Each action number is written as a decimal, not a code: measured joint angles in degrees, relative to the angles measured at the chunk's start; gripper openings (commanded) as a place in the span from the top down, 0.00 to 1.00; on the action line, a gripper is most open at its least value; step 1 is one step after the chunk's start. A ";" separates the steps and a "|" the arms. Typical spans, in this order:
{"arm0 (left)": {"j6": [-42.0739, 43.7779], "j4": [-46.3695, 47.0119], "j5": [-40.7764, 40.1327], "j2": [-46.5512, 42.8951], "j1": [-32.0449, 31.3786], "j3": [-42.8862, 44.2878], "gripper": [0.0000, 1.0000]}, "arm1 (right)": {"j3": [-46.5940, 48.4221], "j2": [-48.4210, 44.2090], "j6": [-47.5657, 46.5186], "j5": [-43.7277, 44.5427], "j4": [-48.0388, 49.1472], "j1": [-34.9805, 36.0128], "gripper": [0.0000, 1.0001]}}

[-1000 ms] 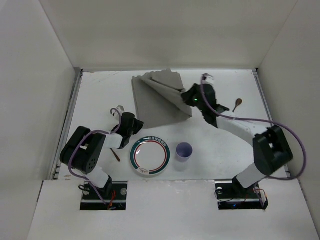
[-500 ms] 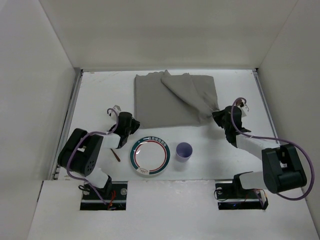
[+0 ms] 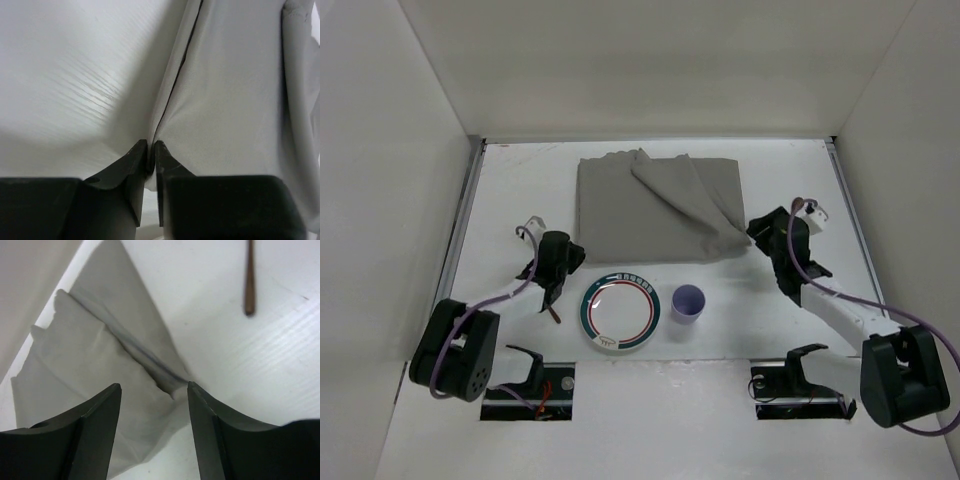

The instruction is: Set the dinner table for one person

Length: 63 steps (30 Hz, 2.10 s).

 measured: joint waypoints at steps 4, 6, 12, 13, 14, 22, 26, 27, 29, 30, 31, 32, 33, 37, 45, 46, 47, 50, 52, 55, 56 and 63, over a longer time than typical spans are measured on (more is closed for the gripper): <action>1.29 -2.78 -2.60 -4.35 1.01 -0.04 0.66 | 8.94 4.90 -6.84 0.22 -2.25 4.87 0.38; 2.01 -4.24 -2.93 -4.17 0.46 0.66 0.63 | 13.07 9.35 -8.59 -0.81 -2.23 6.73 0.35; 4.35 -7.52 -4.79 -2.45 -1.99 1.55 0.56 | 14.25 15.63 -14.14 1.79 -6.64 12.66 0.36; 4.76 -7.85 -5.09 -2.05 -2.16 1.55 0.57 | 14.27 16.68 -15.02 2.69 -7.72 13.60 0.41; 5.20 -8.09 -5.38 -1.44 -2.34 1.55 0.60 | 14.27 17.70 -15.34 3.54 -8.70 14.21 0.41; 6.64 -8.15 -5.57 0.98 -2.67 1.95 0.94 | 14.25 19.28 -13.84 5.40 -13.44 14.40 0.84; 7.17 -7.65 -5.49 0.66 -0.92 1.79 0.98 | 12.44 18.10 -11.54 1.64 -13.40 14.43 0.83; 7.28 -7.52 -5.49 0.42 -0.48 1.60 0.98 | 11.50 17.31 -11.02 0.90 -13.33 14.43 0.79; 7.39 -7.19 -5.38 -0.39 0.13 0.72 0.98 | 9.90 15.15 -10.27 -0.20 -13.79 14.43 0.55; 7.37 -7.17 -5.35 -0.85 0.33 0.22 0.98 | 9.55 13.88 -10.12 -0.44 -14.32 14.40 0.44; 7.37 -7.26 -5.31 -1.31 0.55 -0.17 0.97 | 9.53 12.52 -10.47 -0.63 -14.73 14.38 0.37; 7.37 -7.45 -5.31 -1.86 0.66 -0.59 0.95 | 9.73 11.47 -10.95 -0.76 -14.84 14.23 0.35; 7.37 -7.58 -5.33 -2.51 0.79 -0.94 0.92 | 10.40 10.82 -11.65 -0.90 -14.99 14.10 0.33; 7.56 -9.20 -5.60 -5.60 0.59 -1.16 0.74 | 20.15 15.41 -15.43 -2.58 -15.56 13.64 0.34; 8.04 -12.41 -9.16 -13.14 -0.46 -1.09 0.67 | 54.38 43.25 -23.80 -9.18 -15.04 10.73 0.43; 8.15 -12.63 -9.42 -13.35 -0.72 -1.09 0.67 | 58.55 46.71 -24.48 -9.62 -16.00 10.12 0.44; 8.22 -12.81 -9.73 -13.38 -0.90 -1.09 0.67 | 62.31 49.83 -25.03 -10.01 -17.14 9.46 0.45; 8.52 -13.31 -10.14 -13.33 -1.55 -1.03 0.67 | 71.60 57.48 -26.40 -10.69 -21.75 7.82 0.46; 8.87 -13.51 -10.19 -13.09 -1.77 -0.61 0.66 | 76.41 61.29 -27.19 -10.71 -25.07 6.95 0.45; 9.77 -13.70 -10.34 -12.57 -1.75 1.01 0.62 | 82.31 65.77 -27.78 -10.69 -29.97 6.10 0.44; 10.23 -13.75 -10.49 -12.17 -1.70 2.01 0.59 | 83.82 66.90 -27.89 -10.71 -31.28 5.97 0.44; 12.79 -12.72 -11.91 0.52 -1.01 13.70 0.52 | 89.94 71.73 -28.46 -12.85 -36.96 5.90 0.51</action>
